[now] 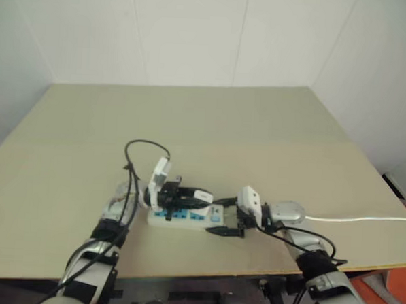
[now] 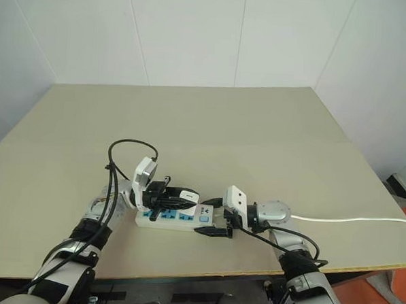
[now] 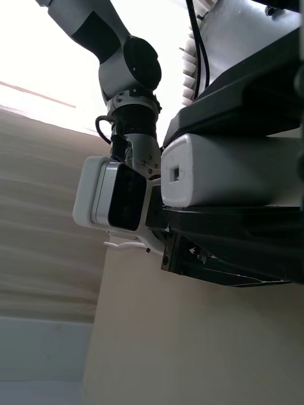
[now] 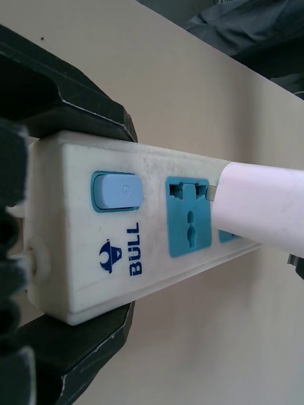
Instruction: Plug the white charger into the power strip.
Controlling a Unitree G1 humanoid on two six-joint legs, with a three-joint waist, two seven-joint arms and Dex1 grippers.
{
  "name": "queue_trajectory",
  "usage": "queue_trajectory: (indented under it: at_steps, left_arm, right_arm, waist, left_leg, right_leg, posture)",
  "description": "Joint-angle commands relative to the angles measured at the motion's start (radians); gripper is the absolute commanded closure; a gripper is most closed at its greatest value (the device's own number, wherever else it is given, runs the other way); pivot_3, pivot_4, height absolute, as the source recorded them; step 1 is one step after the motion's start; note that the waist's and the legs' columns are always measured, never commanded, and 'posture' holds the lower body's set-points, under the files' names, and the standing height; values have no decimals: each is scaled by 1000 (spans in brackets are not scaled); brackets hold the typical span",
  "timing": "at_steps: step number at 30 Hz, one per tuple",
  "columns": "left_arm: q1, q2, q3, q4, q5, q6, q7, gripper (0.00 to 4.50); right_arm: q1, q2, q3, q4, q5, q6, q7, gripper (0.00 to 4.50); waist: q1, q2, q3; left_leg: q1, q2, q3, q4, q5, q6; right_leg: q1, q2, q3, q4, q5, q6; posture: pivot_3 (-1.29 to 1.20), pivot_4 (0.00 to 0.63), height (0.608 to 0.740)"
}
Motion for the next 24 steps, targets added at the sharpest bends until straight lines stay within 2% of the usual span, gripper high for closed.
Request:
queue_trajectory:
  at_steps: [1,14,24]
  left_arm:
    - [-6,3,-3,10,0,-31,-8,3475]
    - [18,64,-85,20,-18,-67,-8,3475]
    - [1,10,-26,56,-14,-65,-8,3475]
  right_arm:
    - [3,17,27,-14,-18,-18,-7,1061]
    - [7,22,31,1,-35,-31,-15,1061]
    - [-3,23,26,10,-41,-34,-23,1061]
  waist:
    - [-1,0,0]
    - [-2,0,-1]
    - [-2,0,-1]
  left_leg:
    - [0,0,0,0,0,0]
    - [1,1,0,0,0,0]
    - [2,2,0,0,0,0]
  right_leg:
    - [0,0,0,0,0,0]
    - [0,1,0,0,0,0]
    - [2,2,0,0,0,0]
  posture:
    - [0,150,740]
    - [0,150,740]
    - [0,150,740]
